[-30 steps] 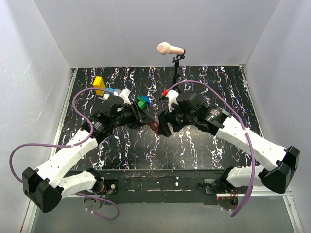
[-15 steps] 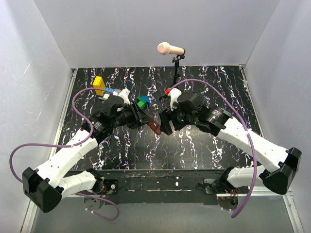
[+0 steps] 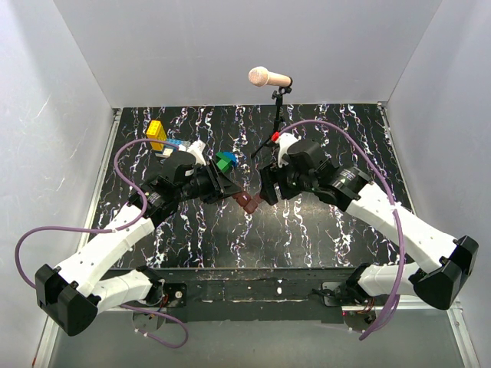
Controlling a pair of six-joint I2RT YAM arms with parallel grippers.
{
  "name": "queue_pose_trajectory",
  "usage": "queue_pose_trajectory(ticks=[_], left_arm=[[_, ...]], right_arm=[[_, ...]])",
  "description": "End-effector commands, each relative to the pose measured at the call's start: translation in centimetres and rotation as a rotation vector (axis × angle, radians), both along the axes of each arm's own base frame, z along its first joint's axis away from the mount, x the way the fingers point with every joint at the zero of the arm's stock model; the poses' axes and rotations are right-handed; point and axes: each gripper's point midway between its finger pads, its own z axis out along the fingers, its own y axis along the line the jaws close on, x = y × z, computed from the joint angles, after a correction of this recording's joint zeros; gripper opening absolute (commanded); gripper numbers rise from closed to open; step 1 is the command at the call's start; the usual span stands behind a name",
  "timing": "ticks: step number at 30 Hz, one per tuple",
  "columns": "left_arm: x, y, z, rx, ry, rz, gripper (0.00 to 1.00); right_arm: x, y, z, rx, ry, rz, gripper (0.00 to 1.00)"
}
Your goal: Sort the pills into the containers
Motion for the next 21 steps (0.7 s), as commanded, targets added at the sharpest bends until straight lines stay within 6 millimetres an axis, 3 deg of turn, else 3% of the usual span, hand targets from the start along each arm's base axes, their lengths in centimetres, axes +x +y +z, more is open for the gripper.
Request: queue_pose_trajectory(ticks=[1, 21], left_arm=[[-0.3, 0.2, 0.9, -0.013, -0.022, -0.008, 0.0], [-0.3, -0.1, 1.4, -0.045, -0.031, -0.007, 0.0]], right_arm=[[0.2, 0.3, 1.7, 0.063, 0.001, -0.006, 0.83], [0.3, 0.7, -0.7, 0.115, 0.158, -0.021, 0.83]])
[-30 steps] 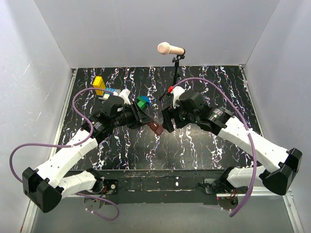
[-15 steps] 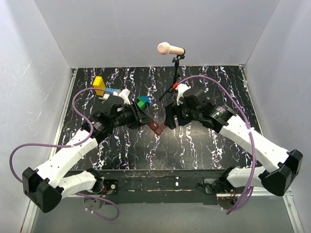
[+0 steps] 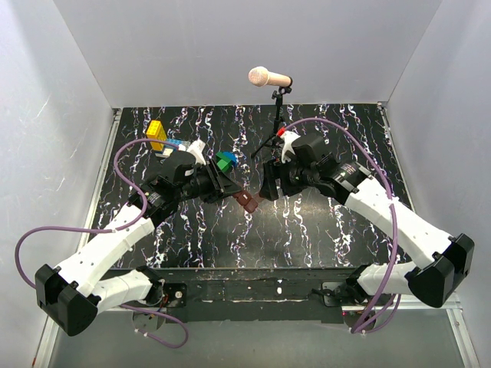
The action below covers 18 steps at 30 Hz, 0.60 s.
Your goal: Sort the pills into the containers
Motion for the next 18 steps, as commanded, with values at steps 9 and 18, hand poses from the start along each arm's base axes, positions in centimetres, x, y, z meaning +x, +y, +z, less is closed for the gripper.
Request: queue_pose_trajectory(ticks=[9, 18], left_arm=[[-0.6, 0.1, 1.3, -0.048, -0.029, -0.004, 0.0], [-0.7, 0.1, 0.9, -0.049, -0.026, -0.008, 0.0]], right_arm=[[-0.3, 1.0, 0.8, 0.106, 0.052, 0.021, 0.84], [-1.9, 1.4, 4.4, 0.336, 0.048, 0.12, 0.96]])
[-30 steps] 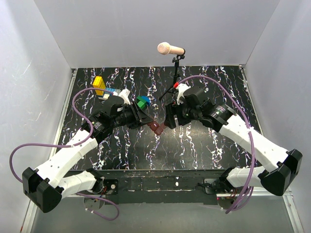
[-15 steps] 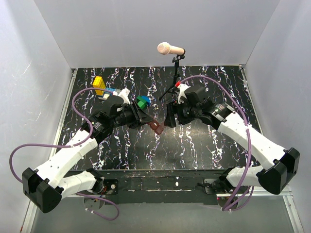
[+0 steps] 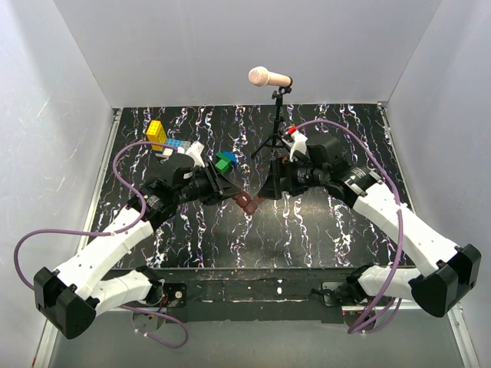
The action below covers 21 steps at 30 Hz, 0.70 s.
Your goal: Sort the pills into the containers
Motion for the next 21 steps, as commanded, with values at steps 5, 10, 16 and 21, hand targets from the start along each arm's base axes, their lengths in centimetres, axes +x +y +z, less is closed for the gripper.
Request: queue_pose_trajectory(ticks=[5, 10, 16, 21], left_arm=[[-0.6, -0.4, 1.2, -0.04, -0.037, -0.046, 0.0], [-1.2, -1.2, 1.5, -0.056, -0.051, -0.12, 0.0], [-1.6, -1.7, 1.7, -0.06, -0.053, -0.169, 0.0], [-1.6, -1.7, 1.5, -0.057, -0.048, -0.175, 0.0]], right_arm=[[-1.7, 1.0, 3.6, 0.238, -0.025, 0.155, 0.95], [-2.9, 1.2, 2.9, 0.238, 0.006, 0.258, 0.91], [-4.1, 1.5, 3.0, 0.266, 0.032, 0.343, 0.77], [-3.9, 1.2, 2.3, 0.234, 0.046, 0.343, 0.63]])
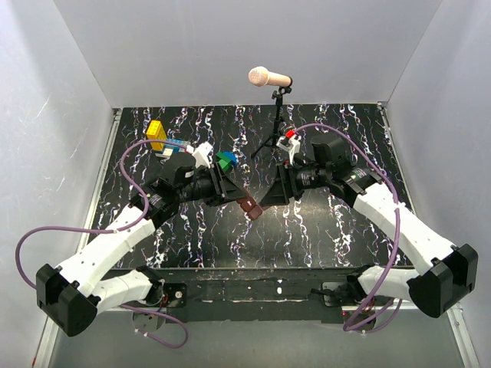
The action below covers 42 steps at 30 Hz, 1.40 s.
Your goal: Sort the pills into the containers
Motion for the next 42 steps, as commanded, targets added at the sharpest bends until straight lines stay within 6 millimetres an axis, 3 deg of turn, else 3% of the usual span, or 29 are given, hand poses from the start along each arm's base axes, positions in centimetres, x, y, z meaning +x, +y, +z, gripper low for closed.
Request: queue_pose_trajectory(ticks=[1, 7, 18, 22, 26, 32, 34, 36, 42], left_arm=[[-0.2, -0.3, 1.1, -0.02, -0.031, -0.035, 0.0], [-0.1, -0.5, 1.0, -0.02, -0.027, -0.037, 0.0], [-0.1, -0.5, 0.9, -0.019, -0.027, -0.039, 0.0], [0.0, -0.5, 0.8, -0.014, -0.023, -0.038, 0.01], [0.2, -0.5, 0.8, -0.011, -0.027, -0.032, 0.23], [0.3, -0.5, 0.6, -0.002, -0.026, -0.029, 0.78], [0.5, -0.5, 0.6, 0.002, -0.028, -0.024, 0.92], [0.6, -0.4, 0.5, 0.007, -0.027, -0.019, 0.98], [0.8, -0.2, 0.5, 0.025, -0.038, -0.009, 0.98]], right_arm=[[-0.1, -0.1, 0.2, 0.003, -0.016, 0.04, 0.61], [-0.2, -0.3, -0.8, -0.024, 0.015, 0.05, 0.54], [-0.1, 0.0, -1.1, -0.017, 0.039, 0.063, 0.01], [-0.1, -0.1, -1.2, -0.025, 0.041, 0.054, 0.01], [0.1, -0.2, -1.2, -0.034, 0.034, 0.036, 0.01], [0.3, -0.6, -1.4, -0.053, 0.025, 0.006, 0.01], [0.5, -0.6, -1.3, -0.052, 0.02, -0.007, 0.01], [0.5, -0.6, -1.4, -0.055, 0.017, -0.013, 0.01], [1.3, -0.9, -2.2, -0.091, 0.028, -0.063, 0.01]])
